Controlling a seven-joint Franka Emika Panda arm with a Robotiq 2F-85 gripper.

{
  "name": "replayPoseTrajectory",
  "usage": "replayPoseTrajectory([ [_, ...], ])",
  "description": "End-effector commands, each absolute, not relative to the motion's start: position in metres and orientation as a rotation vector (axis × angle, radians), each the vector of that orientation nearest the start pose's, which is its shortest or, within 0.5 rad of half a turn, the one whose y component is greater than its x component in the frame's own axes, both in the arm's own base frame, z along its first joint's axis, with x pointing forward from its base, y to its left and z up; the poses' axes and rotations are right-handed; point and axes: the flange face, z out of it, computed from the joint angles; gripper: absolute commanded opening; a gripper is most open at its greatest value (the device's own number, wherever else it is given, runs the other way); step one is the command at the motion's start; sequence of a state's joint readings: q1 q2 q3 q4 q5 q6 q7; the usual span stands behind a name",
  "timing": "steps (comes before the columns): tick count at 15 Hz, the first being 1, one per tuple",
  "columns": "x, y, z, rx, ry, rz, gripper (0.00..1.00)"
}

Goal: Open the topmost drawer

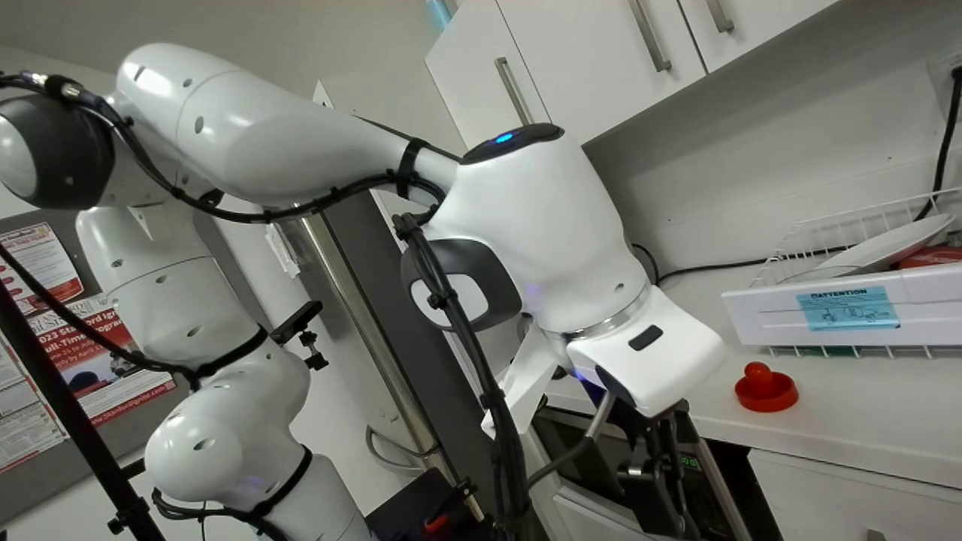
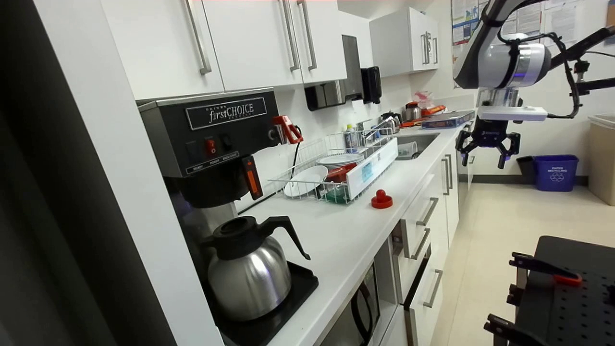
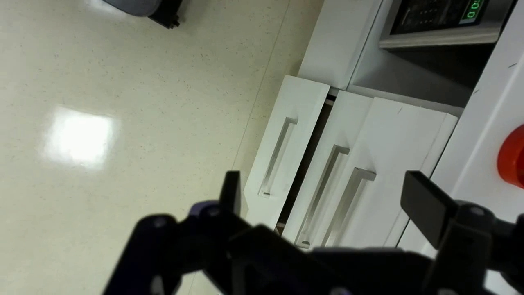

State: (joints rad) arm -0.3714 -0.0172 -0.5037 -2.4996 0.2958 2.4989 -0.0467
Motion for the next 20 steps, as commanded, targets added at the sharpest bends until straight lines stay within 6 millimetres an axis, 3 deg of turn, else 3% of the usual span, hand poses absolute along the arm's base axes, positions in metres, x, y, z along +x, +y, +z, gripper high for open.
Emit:
replayPoseTrajectory([
  [1,0.298,-0.36,0.292,-2.566,1.511,-0.143,1.0],
  [3,0.299,-0.36,0.292,-2.566,1.511,-0.143,1.0],
  [10,0.283,-0.425,0.24,-2.283,1.626,-0.277,1.0],
  [15,0.271,-0.472,0.167,-2.151,1.605,-0.46,1.0],
  [20,0.263,-0.493,0.09,-1.95,1.563,-0.654,1.0],
])
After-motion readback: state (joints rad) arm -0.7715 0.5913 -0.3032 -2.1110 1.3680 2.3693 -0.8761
